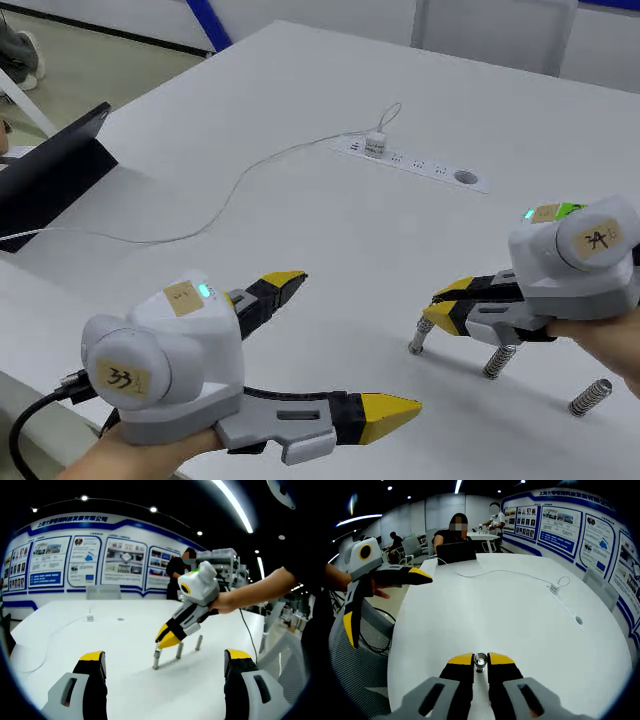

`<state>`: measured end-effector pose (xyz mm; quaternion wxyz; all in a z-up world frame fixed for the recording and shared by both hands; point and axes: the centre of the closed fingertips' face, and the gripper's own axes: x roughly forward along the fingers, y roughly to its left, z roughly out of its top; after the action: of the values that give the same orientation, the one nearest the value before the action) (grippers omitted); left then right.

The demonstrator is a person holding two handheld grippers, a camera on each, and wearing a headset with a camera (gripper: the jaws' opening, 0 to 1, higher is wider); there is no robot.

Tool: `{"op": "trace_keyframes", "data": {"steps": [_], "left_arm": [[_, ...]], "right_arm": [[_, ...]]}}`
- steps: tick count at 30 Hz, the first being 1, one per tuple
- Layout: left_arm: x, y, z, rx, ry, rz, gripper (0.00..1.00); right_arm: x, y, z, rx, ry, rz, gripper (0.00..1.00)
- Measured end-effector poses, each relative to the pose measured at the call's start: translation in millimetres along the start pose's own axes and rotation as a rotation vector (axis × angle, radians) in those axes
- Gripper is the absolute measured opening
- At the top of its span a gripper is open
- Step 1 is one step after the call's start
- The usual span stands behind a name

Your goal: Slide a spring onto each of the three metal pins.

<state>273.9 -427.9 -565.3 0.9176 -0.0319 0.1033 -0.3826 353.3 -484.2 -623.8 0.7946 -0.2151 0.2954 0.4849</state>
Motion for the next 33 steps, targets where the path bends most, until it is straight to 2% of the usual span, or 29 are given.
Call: {"op": "trace_keyframes", "data": {"steps": [7, 33], "left_arm": [[1.0, -3.9, -2.1, 0.005, 0.011, -0.016, 1.00], [0.7, -3.5, -5.4, -0.001, 0.027, -0.015, 1.00]], "right_arm": [[5.0, -1.7, -4.1, 0.003, 0.029, 0.009, 0.10], [24.6, 2.2, -20.1, -0.018, 0.102, 0.040, 0.11]]}}
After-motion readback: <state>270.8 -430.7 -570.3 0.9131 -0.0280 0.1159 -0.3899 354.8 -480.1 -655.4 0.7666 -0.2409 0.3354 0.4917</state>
